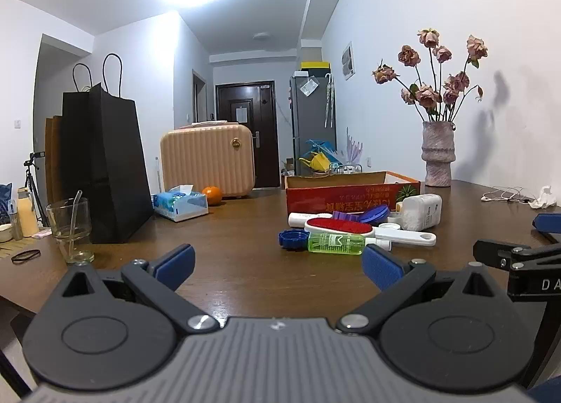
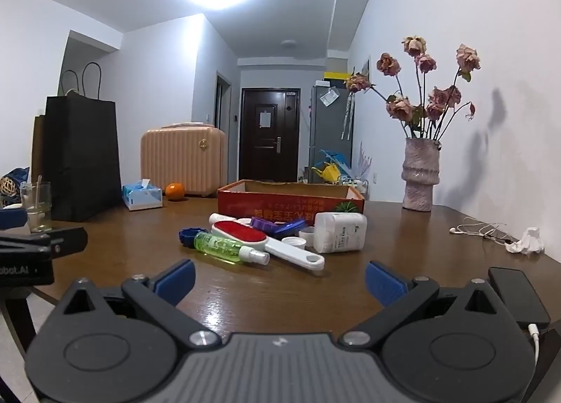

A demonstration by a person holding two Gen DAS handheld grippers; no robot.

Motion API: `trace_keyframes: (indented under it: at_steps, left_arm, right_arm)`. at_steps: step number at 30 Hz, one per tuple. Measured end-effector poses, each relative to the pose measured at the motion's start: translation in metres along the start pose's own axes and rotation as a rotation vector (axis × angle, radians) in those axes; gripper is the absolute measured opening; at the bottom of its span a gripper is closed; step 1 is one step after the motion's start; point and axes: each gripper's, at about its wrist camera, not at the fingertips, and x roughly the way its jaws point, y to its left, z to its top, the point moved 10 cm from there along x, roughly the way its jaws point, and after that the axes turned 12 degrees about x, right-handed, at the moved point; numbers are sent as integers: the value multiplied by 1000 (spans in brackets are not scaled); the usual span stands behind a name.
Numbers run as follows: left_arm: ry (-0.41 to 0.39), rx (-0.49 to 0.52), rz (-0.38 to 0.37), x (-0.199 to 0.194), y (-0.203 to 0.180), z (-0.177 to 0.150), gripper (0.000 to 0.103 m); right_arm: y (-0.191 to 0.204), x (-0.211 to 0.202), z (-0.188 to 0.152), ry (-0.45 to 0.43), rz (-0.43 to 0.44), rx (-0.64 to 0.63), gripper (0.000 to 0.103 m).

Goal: Organize rigid objects

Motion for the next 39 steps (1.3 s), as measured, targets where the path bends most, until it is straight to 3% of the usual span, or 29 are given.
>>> trace_keyframes:
  at_steps: [39]
  left_arm:
    - [-6, -5, -15, -1, -6, 3, 103]
  right_arm:
    - [-14, -1, 2, -3, -38, 40, 103]
